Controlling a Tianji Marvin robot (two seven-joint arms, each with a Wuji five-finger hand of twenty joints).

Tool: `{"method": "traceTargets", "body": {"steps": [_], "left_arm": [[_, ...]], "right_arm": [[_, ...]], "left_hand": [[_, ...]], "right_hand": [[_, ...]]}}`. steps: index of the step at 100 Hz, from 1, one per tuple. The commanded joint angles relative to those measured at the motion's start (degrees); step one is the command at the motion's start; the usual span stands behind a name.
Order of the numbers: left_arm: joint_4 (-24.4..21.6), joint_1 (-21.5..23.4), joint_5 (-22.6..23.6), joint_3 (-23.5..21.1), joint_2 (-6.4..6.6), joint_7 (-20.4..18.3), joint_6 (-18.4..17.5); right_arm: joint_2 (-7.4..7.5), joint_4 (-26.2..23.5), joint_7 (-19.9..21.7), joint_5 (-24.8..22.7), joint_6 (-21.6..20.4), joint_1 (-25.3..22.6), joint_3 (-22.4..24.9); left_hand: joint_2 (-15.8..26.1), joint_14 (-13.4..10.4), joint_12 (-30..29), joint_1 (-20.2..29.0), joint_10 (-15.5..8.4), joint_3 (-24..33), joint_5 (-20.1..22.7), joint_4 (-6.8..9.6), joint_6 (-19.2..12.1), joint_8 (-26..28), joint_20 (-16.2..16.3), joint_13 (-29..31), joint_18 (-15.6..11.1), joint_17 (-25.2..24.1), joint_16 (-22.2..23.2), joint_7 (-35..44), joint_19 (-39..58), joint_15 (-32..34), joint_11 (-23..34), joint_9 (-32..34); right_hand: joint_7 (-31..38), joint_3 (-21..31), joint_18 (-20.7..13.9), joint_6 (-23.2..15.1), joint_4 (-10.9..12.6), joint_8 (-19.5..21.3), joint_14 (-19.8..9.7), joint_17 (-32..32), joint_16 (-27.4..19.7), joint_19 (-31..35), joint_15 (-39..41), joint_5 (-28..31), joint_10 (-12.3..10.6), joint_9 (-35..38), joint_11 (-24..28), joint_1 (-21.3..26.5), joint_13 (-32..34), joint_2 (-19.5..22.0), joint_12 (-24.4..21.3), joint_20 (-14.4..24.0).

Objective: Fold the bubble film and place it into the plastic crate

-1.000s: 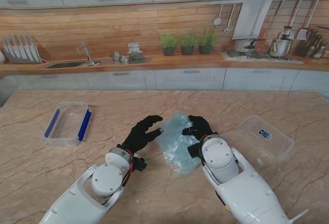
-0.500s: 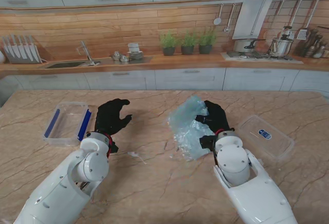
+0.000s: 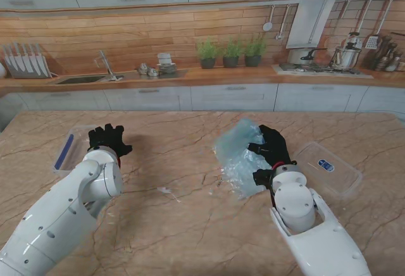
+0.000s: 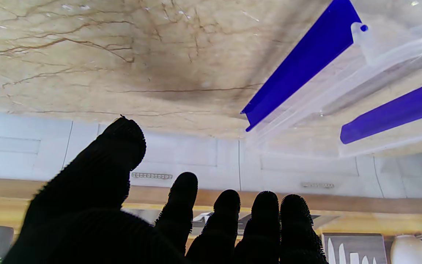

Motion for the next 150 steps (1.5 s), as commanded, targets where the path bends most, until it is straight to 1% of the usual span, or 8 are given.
{"method": "traceTargets", "body": {"steps": [1,30,73,104,126,133,138,150], "left_arm": [[1.2,-0.8,-1.2,0.1,0.03,0.8,0.5],[7.6,-6.1,-5.8,4.6,-0.10,-0.1,7.7],[15.1,-9.8,-13.1,8.4,-1.51,2.1,10.3],[18.2,-10.1,-15.4,9.2,-2.96,5.7,10.1],[20.9,-11.4,-16.1,10.8,-3.91,7.9,11.1],[21.5,-11.5,-15.9,11.0,-4.16,8.7,11.0],[21.7,-11.6,-15.6,11.2,-4.18,9.0,10.9],[21.3,-11.3,-14.6,11.1,-4.03,9.2,10.1]], "right_arm": [[0.00,-0.6,-0.1,-0.2,-0.5,-0.6,0.2],[-0.07,-0.7,-0.3,0.0,-0.4,-0.8,0.2],[-0.19,-0.5,-0.3,0.4,0.5,-0.5,-0.1],[-0.21,-0.5,-0.1,0.9,0.6,-0.5,-0.1],[-0.24,-1.0,-0.6,0.7,0.5,-1.1,0.2],[-0.28,-1.0,-0.7,0.8,0.6,-1.1,0.3],[-0.30,-1.1,-0.8,0.8,0.7,-1.1,0.3],[-0.32,-1.2,-0.8,0.9,0.8,-1.2,0.2]], "left_hand": [[-1.7,1.4,-0.5,1.7,1.0,-1.3,-1.9,1.18,2.1,-1.0,1.2,-2.0,0.8,-0.4,-0.3,-2.2,-1.3,-1.4,-1.7,-2.0],[-1.1,1.8,0.5,2.1,1.3,-1.9,-2.0,1.31,1.9,-0.9,1.8,-1.6,1.0,-0.2,0.5,-1.9,0.8,0.2,-0.7,-1.6],[-1.0,3.4,3.3,3.4,1.6,2.4,-1.4,1.73,2.0,0.7,5.0,0.7,3.6,-1.0,4.1,1.4,20.8,11.5,6.7,1.3],[-0.7,5.4,5.4,4.6,2.2,7.6,4.5,1.33,1.7,3.0,8.8,8.3,7.8,2.0,7.1,6.4,33.1,17.3,10.0,10.7],[0.6,7.8,8.3,9.3,2.6,16.4,13.0,1.44,2.2,5.9,14.6,18.3,11.8,8.2,11.7,12.8,43.4,25.7,15.0,22.6],[-1.3,8.3,9.4,12.8,2.4,18.0,14.9,-0.70,1.4,7.0,16.6,21.2,12.9,10.2,13.3,16.0,46.3,28.4,16.8,25.9],[-2.4,8.6,15.1,15.7,2.2,18.3,16.0,-2.39,0.8,7.3,18.4,23.3,13.5,11.5,14.9,19.5,48.3,30.4,16.6,29.4],[-4.1,9.2,22.3,21.1,1.3,18.6,17.6,-4.39,-0.8,9.1,20.9,26.9,14.5,13.9,17.7,26.3,51.6,34.3,15.0,35.9]], "right_hand": [[-0.2,-0.3,-5.1,-0.7,-1.1,-0.1,0.0,-0.9,0.9,2.3,2.8,-1.1,1.2,-0.6,2.3,1.5,-0.1,-0.5,0.8,1.8],[-0.3,-0.6,-5.1,-0.6,-0.9,-0.1,0.0,-1.0,0.9,2.2,2.9,-1.0,1.4,-0.7,2.2,1.5,-0.1,-0.3,0.9,1.9],[-0.2,-1.1,-5.1,-0.4,-0.7,-0.2,0.0,-1.2,1.0,2.4,3.0,-1.2,1.6,-0.7,2.2,1.3,-0.1,0.3,1.1,2.3],[0.0,-1.8,-4.9,-0.4,-0.3,-0.5,0.0,-1.6,1.2,2.5,3.2,-1.3,1.7,-0.7,2.2,1.0,-0.3,1.1,1.2,2.5],[0.2,-2.2,-4.9,-0.4,-0.1,-0.6,0.0,-1.6,1.2,2.6,3.3,-1.2,1.9,-0.5,2.3,0.9,-0.2,1.4,1.2,2.6],[0.3,-2.3,-4.9,-0.3,0.0,-0.7,0.0,-1.6,1.3,2.6,3.3,-1.3,1.9,-0.6,2.2,0.8,-0.2,1.5,1.1,2.7],[0.3,-2.4,-4.8,-0.3,0.0,-0.8,0.0,-1.6,1.3,2.6,3.3,-1.3,2.0,-0.5,2.3,0.8,-0.2,1.6,1.2,2.7],[0.4,-2.6,-4.8,-0.3,0.1,-0.9,0.0,-1.7,1.3,2.6,3.4,-1.3,2.0,-0.5,2.3,0.7,-0.2,1.8,1.2,2.7]]}}
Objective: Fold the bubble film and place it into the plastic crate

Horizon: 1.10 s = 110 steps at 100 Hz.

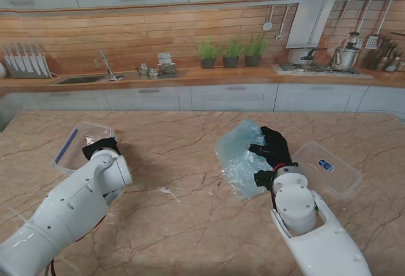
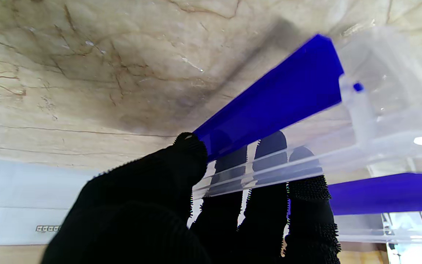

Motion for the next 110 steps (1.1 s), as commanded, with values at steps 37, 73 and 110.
{"method": "traceTargets", "body": {"steps": [37,73,110], "left_arm": [[-4.8,2.0,3.5,-0.3,1.34,-3.8,-5.5],[-9.5,2.5,4.6,0.3,2.24,-7.0,-20.8],[-7.3,0.5,-5.1,6.3,0.13,-5.0,-35.5]], "right_arm": [[-0.34,-1.5,-1.0,-0.6,-0.8,-1.5,0.8],[-0.26,-2.8,-2.2,-1.6,-2.9,-3.2,2.1],[-0.23,-4.3,-3.8,-2.5,-5.9,-5.3,3.8]], "left_hand": [[-3.4,3.8,10.3,9.2,-2.4,10.3,2.3,-2.49,1.1,7.6,0.6,8.2,4.4,5.0,13.3,8.3,5.2,2.9,7.8,8.1],[-2.0,1.5,14.6,10.7,-5.6,6.9,1.4,-3.48,-3.0,16.2,0.4,7.2,1.9,2.1,16.5,16.0,5.4,1.4,9.9,7.8],[-2.8,0.7,14.6,9.8,-6.2,5.6,1.6,-2.58,-4.0,16.3,4.4,7.2,-0.5,1.1,21.5,14.2,6.1,1.9,7.0,7.9]], "right_hand": [[0.7,-1.2,-4.6,-0.3,0.3,-1.0,0.0,-1.1,1.0,2.6,3.0,-1.3,1.9,-0.5,2.4,0.6,-0.3,2.1,0.5,2.2],[1.0,-1.6,-4.6,-0.3,0.5,-1.2,0.0,-1.3,1.1,2.6,3.1,-1.5,1.9,-0.6,2.5,0.4,-0.4,2.5,0.5,2.3],[1.2,-1.6,-4.7,-0.4,0.6,-1.4,-0.1,-1.3,1.2,2.7,3.2,-1.5,1.9,-0.5,2.6,0.4,-0.3,2.6,0.5,2.4]]}}
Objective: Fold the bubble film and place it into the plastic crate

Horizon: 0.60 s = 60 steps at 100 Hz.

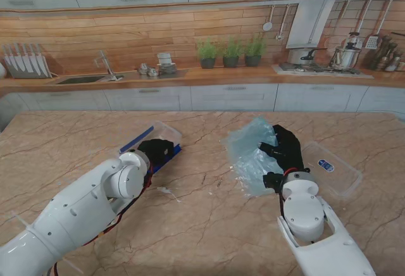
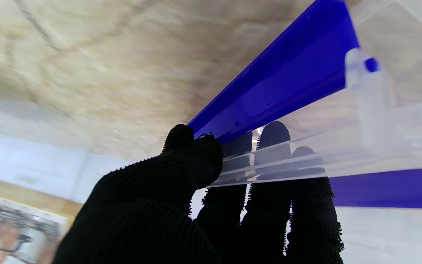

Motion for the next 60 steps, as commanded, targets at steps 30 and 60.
{"method": "traceTargets", "body": {"steps": [30,60], "left_arm": [[1.1,-4.9,-2.7,8.8,-1.21,-4.2,-12.4],[5.9,-8.2,1.0,13.5,-1.21,-1.0,-25.5]], "right_arm": [[-0.20,-1.1,-1.1,-0.2,-2.1,-1.7,1.2],[-0.34,-1.4,-2.1,-0.4,-3.2,-2.6,2.1]], "left_hand": [[-0.7,-2.1,2.5,5.9,-8.7,2.3,-0.6,0.67,-2.4,1.1,2.2,0.3,-3.0,-1.2,2.6,0.7,0.6,-0.6,1.9,1.3],[-3.7,-5.1,0.6,7.3,-12.4,6.5,0.8,-1.90,-6.1,2.7,-2.9,2.2,-3.2,0.0,3.2,4.0,-3.4,-5.1,6.1,1.3]], "right_hand": [[1.2,-0.8,-4.7,-0.4,0.6,-0.6,-0.2,-0.8,1.2,2.4,2.7,-0.8,1.8,-0.6,2.0,0.2,-0.4,3.0,0.6,2.3],[1.5,-1.2,-4.7,-0.5,0.7,-0.7,-0.4,-1.0,1.4,2.5,2.9,-1.0,1.8,-0.7,2.1,0.0,-0.5,3.8,0.6,2.4]]}}
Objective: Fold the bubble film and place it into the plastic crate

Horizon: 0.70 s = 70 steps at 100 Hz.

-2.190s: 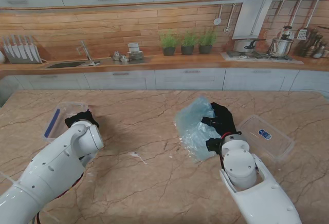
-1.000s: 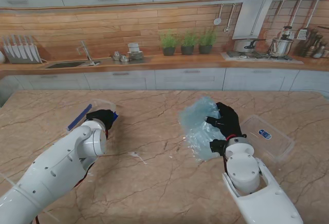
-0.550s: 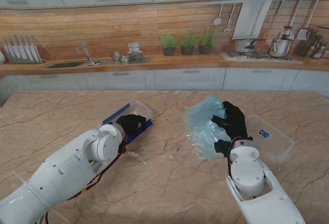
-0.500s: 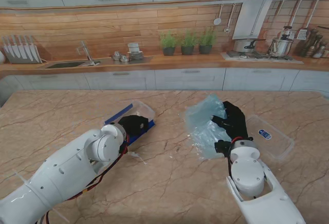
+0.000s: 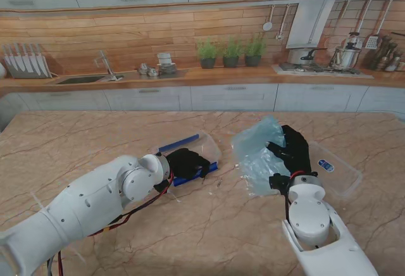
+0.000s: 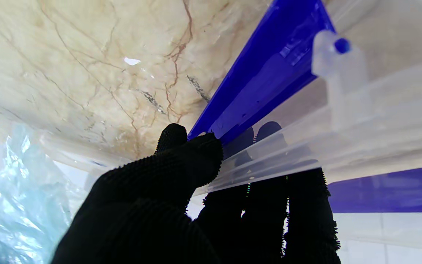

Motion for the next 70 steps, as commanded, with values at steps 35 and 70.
{"method": "traceTargets", "body": {"steps": [35,70], "left_arm": [[7.3,-3.4,8.9,5.3,-0.91,11.7,-10.9],[9.1,-4.5,11.8,7.7,-1.29,16.0,-13.1]], "right_arm": [[-0.44,-0.5,-0.9,0.0,0.0,-0.3,-0.1],[-0.54,-0.6,-1.3,-0.1,0.3,-0.3,-0.2]], "left_hand": [[-2.2,-4.5,-1.1,7.2,-16.2,6.2,0.9,-2.21,-4.6,2.6,-3.1,3.3,-1.1,2.2,-0.2,6.7,-1.5,-0.5,8.1,2.0],[-1.5,-5.1,-2.5,7.3,-15.9,5.4,0.4,-2.16,-5.1,2.8,-5.4,2.9,-1.5,2.5,-1.7,7.7,-2.6,-0.8,8.6,1.3]], "right_hand": [[1.7,-0.9,-4.7,-0.5,0.8,-0.7,-0.4,-1.1,1.0,2.6,2.9,-1.2,1.9,-0.8,2.2,0.0,-0.6,2.7,0.7,2.6],[2.0,-1.3,-4.7,-0.5,0.9,-1.0,-0.5,-1.2,1.3,2.7,3.1,-1.4,2.0,-0.8,2.4,0.0,-0.7,3.4,0.7,2.7]]}}
